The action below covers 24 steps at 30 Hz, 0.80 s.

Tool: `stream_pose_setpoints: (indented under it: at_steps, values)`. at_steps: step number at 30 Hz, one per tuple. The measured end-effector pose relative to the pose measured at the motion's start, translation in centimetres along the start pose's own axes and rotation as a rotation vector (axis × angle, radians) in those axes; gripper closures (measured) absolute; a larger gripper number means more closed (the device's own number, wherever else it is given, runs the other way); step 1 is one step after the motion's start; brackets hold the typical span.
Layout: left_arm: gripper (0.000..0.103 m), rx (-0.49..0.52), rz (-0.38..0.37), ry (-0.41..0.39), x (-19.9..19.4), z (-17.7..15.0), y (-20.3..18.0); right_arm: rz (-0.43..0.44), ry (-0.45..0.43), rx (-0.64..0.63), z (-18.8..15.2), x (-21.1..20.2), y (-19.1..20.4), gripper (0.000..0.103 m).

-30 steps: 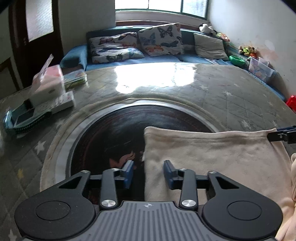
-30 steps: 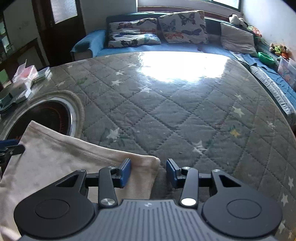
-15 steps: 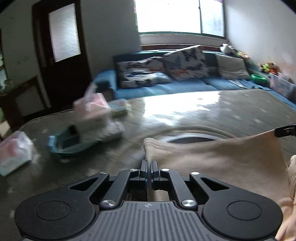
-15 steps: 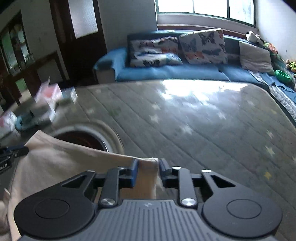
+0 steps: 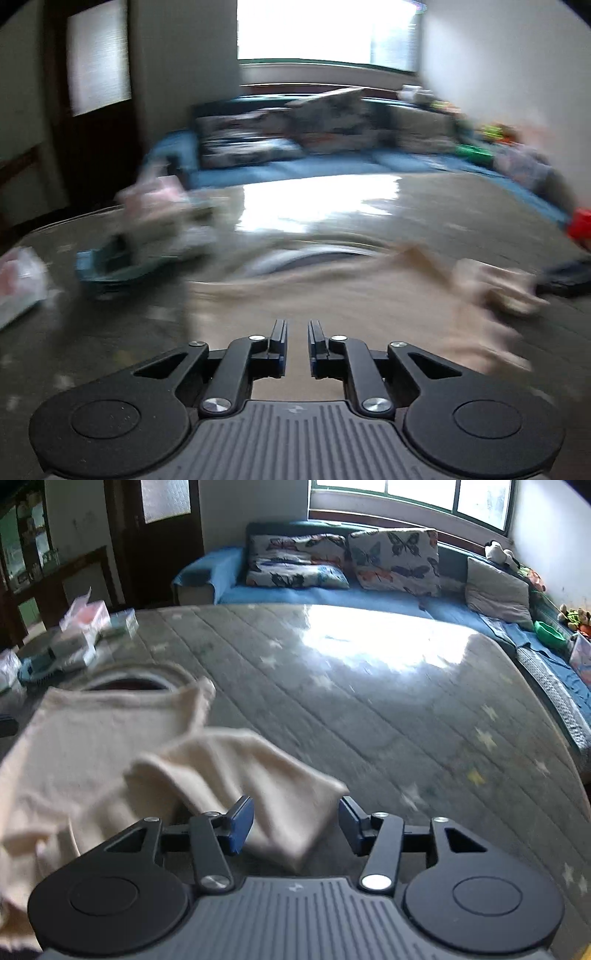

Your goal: Fold clothes

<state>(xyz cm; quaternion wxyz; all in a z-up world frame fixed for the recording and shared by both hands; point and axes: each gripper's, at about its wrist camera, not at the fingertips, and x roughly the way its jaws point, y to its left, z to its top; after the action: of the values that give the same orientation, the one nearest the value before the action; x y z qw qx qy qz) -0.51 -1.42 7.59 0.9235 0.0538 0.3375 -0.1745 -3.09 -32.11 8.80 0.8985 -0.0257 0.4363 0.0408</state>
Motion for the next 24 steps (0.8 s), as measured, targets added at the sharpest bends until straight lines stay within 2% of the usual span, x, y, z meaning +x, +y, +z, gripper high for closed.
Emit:
stream_pose_setpoints:
  at_steps: [2,5,8,12,14,16,20,22,24]
  values:
    - [0.089,0.054,-0.094,0.002,-1.0,-0.9,-3.0,0.004,0.010,0.000,-0.9,-0.1,-0.1,0.051]
    - [0.080,0.122,-0.208,0.026,-1.6,-2.1,-7.0,0.011,0.009,-0.019,-1.7,0.0,0.3,0.051]
    - [0.072,0.171,-0.267,0.037,-1.6,-2.9,-10.1,0.002,-0.003,-0.051,-2.1,0.4,1.0,0.053]
    - [0.071,0.249,-0.231,0.036,-0.8,-4.1,-12.7,0.015,-0.021,-0.043,-2.2,1.1,1.1,0.060]
    - [0.071,0.278,-0.204,0.040,-0.3,-4.7,-13.7,0.038,-0.022,-0.030,-2.1,1.1,0.9,0.077]
    - [0.070,0.294,-0.189,0.050,0.4,-5.1,-14.2,0.042,-0.024,-0.024,-2.1,0.9,1.0,0.090]
    - [0.072,0.325,-0.160,0.050,1.1,-5.8,-14.6,0.038,-0.056,-0.016,-1.8,-0.2,0.7,0.092]
    - [0.086,0.346,-0.156,0.041,0.9,-5.9,-14.5,0.031,-0.085,-0.010,-1.6,-1.3,0.4,0.093]
    - [0.092,0.354,-0.153,0.039,0.9,-5.9,-14.4,0.025,-0.114,-0.004,-1.4,-2.3,0.2,0.093]
